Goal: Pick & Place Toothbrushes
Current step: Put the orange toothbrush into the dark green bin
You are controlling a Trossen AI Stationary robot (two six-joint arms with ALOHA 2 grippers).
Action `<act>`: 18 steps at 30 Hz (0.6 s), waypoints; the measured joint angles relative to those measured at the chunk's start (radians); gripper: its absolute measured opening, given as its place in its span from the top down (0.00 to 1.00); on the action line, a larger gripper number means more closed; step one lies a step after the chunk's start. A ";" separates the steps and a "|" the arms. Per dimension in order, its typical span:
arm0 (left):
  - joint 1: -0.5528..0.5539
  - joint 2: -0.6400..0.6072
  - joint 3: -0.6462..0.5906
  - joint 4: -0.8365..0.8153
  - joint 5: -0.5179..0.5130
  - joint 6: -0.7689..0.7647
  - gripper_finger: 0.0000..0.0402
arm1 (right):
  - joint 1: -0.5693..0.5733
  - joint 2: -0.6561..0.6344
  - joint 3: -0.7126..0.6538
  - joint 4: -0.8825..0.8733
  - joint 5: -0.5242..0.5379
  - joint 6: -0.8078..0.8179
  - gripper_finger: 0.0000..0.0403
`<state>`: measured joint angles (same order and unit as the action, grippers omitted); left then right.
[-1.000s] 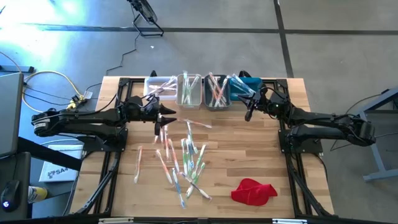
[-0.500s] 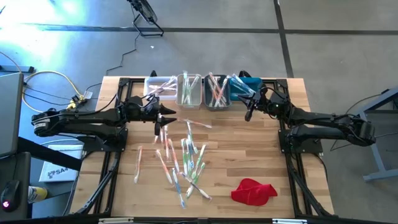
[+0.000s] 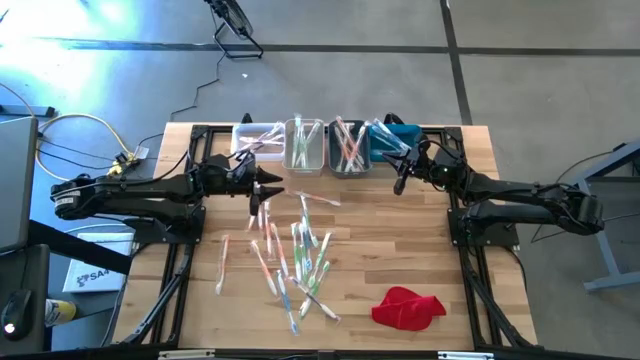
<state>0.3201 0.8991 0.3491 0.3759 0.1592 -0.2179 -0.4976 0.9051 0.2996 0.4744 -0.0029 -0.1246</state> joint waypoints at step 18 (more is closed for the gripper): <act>0.000 0.003 0.092 -0.736 -0.280 -0.529 0.58 | 0.000 0.000 0.000 0.000 0.000 0.000 0.97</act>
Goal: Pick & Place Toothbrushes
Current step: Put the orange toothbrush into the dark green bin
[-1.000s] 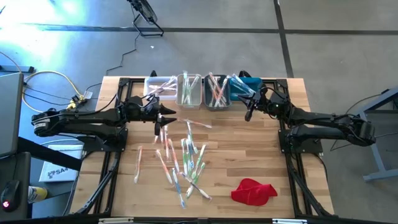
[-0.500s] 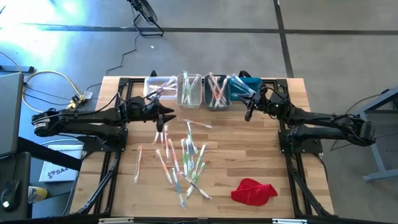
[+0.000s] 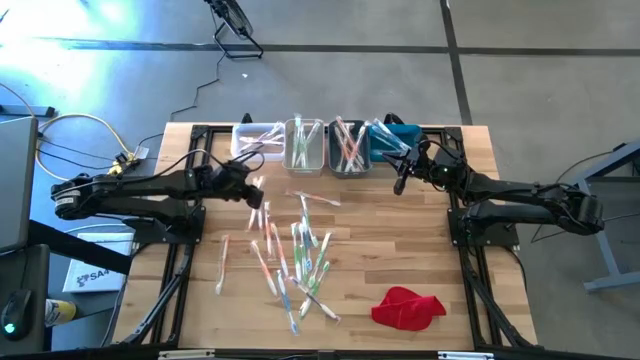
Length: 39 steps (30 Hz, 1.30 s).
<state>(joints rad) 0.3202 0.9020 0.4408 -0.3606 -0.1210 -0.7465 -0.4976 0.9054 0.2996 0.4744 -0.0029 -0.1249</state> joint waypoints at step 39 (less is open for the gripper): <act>0.000 0.205 0.000 0.017 -0.096 -0.123 0.58 | 0.000 0.000 0.000 0.000 0.000 0.000 0.97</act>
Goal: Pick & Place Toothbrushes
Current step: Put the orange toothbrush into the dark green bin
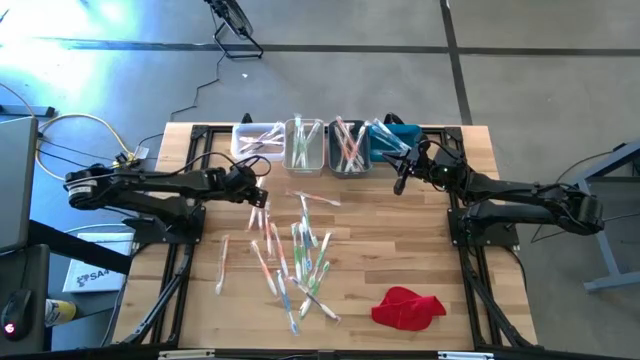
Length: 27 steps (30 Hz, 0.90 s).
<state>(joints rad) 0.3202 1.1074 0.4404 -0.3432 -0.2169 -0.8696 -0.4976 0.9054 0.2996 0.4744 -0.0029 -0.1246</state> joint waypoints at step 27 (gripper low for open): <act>0.000 0.076 0.000 0.066 -0.066 0.000 0.58 | 0.000 0.000 0.000 0.000 0.000 0.000 0.97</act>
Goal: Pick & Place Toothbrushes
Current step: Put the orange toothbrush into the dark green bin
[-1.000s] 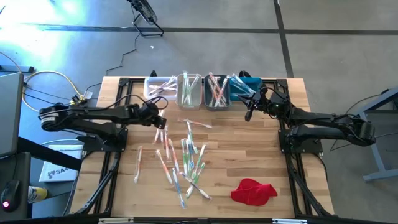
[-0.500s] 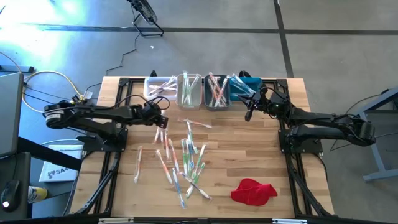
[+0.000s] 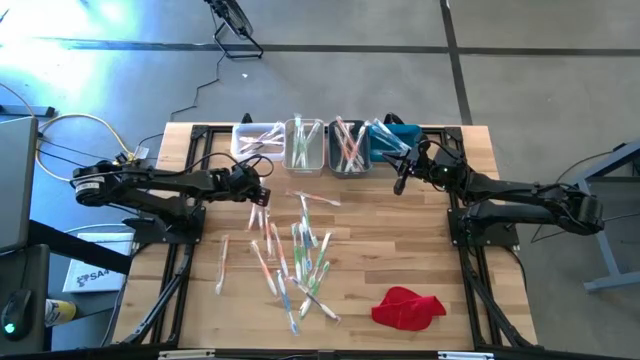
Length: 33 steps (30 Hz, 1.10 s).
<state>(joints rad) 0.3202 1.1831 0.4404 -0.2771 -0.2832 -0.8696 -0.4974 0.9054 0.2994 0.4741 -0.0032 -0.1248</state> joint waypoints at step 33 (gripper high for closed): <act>0.000 0.000 0.000 -0.001 -0.023 0.000 0.79 | 0.000 0.000 0.000 0.000 0.000 0.000 0.97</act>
<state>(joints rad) 0.3202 1.1831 0.4404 -0.2783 -0.3058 -0.8696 -0.4976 0.9053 0.2995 0.4740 -0.0030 -0.1248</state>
